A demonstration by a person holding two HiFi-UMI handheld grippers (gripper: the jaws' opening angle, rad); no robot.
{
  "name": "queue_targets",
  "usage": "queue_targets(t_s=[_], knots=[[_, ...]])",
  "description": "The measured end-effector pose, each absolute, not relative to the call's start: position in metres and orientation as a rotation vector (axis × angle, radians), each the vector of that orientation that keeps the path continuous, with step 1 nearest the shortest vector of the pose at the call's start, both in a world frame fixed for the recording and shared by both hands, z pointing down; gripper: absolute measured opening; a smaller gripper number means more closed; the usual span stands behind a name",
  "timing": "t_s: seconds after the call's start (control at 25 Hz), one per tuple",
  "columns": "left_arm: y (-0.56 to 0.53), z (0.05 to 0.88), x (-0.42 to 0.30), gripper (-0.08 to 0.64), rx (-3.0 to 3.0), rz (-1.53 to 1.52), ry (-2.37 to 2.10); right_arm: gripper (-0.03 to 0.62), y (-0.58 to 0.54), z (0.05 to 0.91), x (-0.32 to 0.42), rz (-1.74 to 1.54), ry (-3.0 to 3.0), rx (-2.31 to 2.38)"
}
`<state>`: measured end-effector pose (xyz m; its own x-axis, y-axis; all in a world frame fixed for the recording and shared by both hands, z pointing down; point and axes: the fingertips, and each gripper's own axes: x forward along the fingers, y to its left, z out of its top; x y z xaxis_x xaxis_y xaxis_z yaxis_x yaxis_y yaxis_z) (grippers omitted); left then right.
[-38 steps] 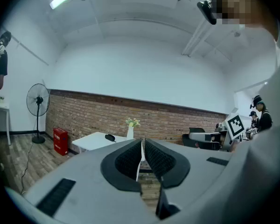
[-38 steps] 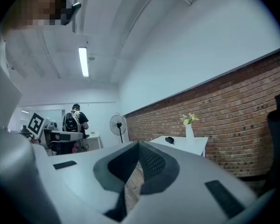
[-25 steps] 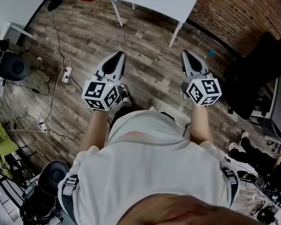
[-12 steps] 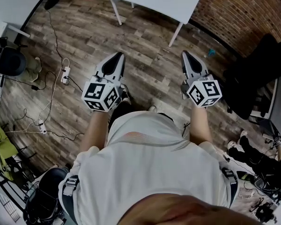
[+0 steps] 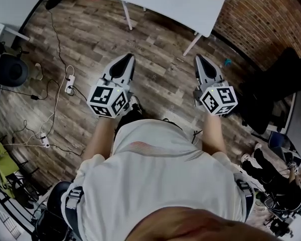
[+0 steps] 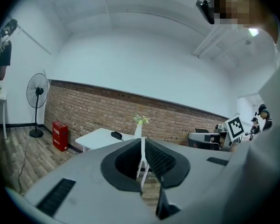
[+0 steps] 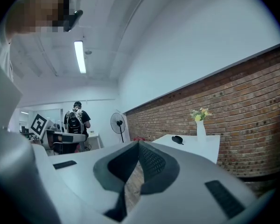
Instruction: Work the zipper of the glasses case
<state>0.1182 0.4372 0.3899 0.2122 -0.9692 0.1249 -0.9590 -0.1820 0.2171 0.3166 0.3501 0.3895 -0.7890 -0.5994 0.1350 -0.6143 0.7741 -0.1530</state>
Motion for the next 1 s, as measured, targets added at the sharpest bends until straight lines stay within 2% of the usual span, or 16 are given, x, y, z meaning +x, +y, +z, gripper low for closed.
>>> queue_targets(t_s=[0.52, 1.0], knots=[[0.400, 0.384, -0.004, 0.034, 2.266, -0.104, -1.824, 0.051, 0.313, 0.382, 0.194, 0.254, -2.855, 0.988], [0.361, 0.396, -0.062, 0.033, 2.246, -0.119, -1.780, 0.051, 0.271, 0.394, 0.124, 0.281, -2.821, 0.927]])
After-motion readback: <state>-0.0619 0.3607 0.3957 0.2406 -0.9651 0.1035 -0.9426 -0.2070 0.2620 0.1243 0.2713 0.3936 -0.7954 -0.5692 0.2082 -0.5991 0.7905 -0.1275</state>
